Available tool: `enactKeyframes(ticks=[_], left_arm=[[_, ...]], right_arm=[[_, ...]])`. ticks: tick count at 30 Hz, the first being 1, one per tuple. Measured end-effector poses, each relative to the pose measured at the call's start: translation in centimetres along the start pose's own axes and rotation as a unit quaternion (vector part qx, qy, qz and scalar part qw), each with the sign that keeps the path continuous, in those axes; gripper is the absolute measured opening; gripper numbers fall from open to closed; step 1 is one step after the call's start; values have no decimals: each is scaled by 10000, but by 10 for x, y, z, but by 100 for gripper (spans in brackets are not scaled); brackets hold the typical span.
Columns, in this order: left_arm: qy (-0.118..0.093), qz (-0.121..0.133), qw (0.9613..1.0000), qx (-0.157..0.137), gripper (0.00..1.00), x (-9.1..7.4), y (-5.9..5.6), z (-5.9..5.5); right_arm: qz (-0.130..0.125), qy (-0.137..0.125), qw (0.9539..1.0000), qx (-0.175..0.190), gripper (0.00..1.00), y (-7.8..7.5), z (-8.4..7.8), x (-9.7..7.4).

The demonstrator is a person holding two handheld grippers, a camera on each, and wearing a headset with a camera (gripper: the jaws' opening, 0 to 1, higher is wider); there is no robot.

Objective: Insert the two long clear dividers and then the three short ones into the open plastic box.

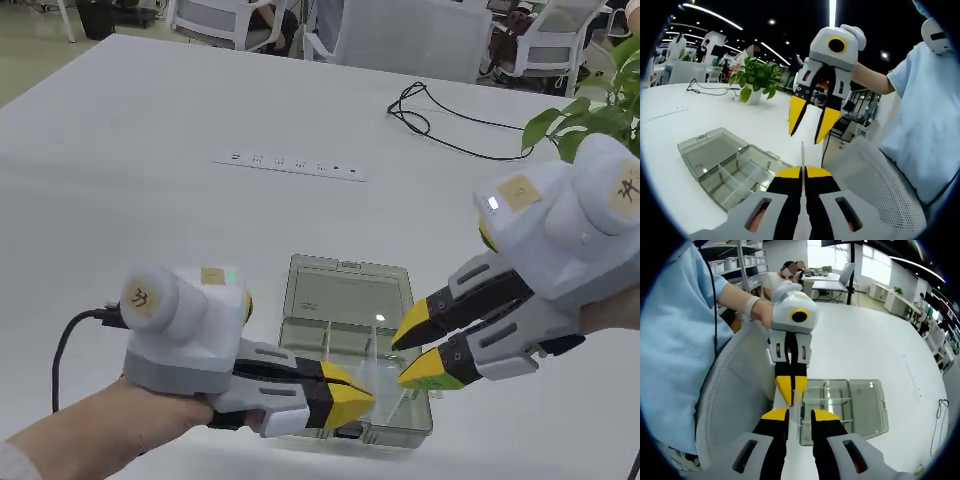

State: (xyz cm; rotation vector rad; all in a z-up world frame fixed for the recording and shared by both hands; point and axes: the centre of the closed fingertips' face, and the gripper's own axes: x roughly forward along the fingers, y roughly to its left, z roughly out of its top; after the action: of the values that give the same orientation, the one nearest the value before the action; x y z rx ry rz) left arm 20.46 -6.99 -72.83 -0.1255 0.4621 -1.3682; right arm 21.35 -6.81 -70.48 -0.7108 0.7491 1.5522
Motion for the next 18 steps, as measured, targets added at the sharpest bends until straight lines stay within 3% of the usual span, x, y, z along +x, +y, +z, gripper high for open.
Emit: enactKeyframes(ticks=[5, 18], left_arm=[[180, 19, 9991, 372, 0, 0, 0, -2], [91, 10, 9988, 488, 0, 3, -1, 3]], right_arm=[[201, 136, 9997, 19, 17, 4, -4, 4], [375, 208, 9990, 87, 10, 8, -2, 10]])
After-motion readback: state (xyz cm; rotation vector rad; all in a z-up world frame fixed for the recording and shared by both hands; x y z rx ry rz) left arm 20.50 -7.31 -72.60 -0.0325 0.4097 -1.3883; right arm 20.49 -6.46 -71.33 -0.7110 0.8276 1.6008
